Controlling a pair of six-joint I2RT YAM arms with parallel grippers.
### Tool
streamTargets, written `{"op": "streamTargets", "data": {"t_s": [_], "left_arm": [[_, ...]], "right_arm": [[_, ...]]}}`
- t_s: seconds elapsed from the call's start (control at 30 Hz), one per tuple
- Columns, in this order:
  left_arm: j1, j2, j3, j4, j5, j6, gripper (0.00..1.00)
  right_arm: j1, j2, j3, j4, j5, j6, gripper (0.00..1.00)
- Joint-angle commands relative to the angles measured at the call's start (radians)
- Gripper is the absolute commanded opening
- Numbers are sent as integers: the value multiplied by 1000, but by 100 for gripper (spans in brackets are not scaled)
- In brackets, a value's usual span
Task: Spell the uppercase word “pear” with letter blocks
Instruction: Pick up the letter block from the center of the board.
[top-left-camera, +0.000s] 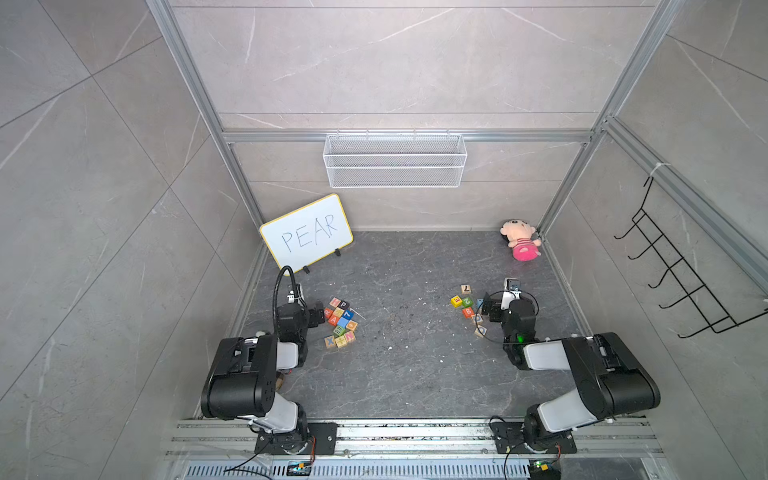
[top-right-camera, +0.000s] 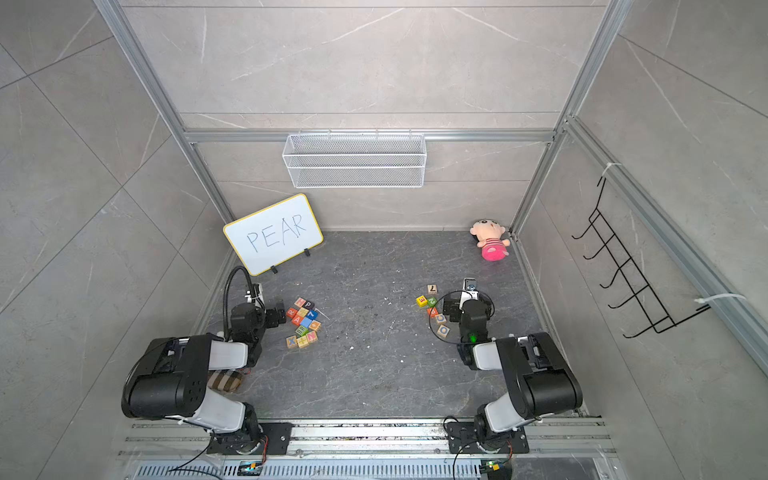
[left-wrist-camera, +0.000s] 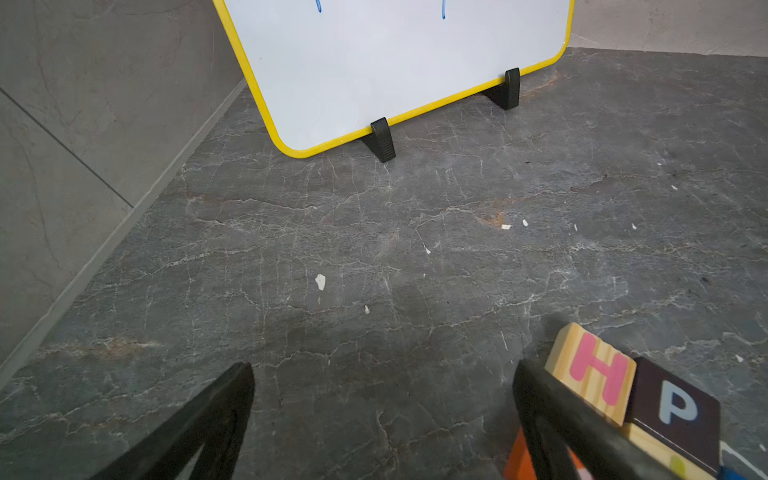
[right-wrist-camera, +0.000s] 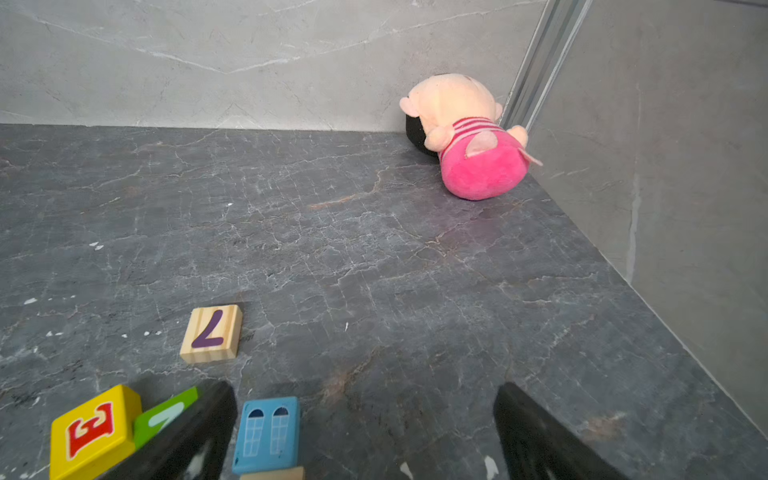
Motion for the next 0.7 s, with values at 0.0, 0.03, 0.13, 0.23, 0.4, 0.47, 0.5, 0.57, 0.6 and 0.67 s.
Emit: {"op": "streamTargets", "data": {"t_s": [0.0,0.03,0.13,0.23,0.4,0.47,0.5,0.57,0.6,0.67], "left_arm": [[8,-20,29,20,17,7,100],[6,-20,30,21,18,7,100],[7,-20,30,19,19,7,100],[8,-21,30,17,22,6,100],[10,-20,30,17,23,8,100],[10,-20,31,18,25,5,100],[9,-20,31,17,24,6,100],[10,-21,31,18,24,7,100],[11,-20,31,17,25,6,100],[10,-20,31,17,25,6,100]], "right_arm": [[6,5,12,10,-9,11,99],[6,4,12,8,-9,11,99],[6,5,13,7,-9,11,99],[6,4,13,7,-9,12,99],[6,4,12,7,-9,11,99],[6,4,12,7,-9,12,99],[6,5,12,6,-9,11,99],[7,4,12,7,-9,13,99],[6,4,12,7,-9,12,99],[6,4,12,6,-10,12,99]]}}
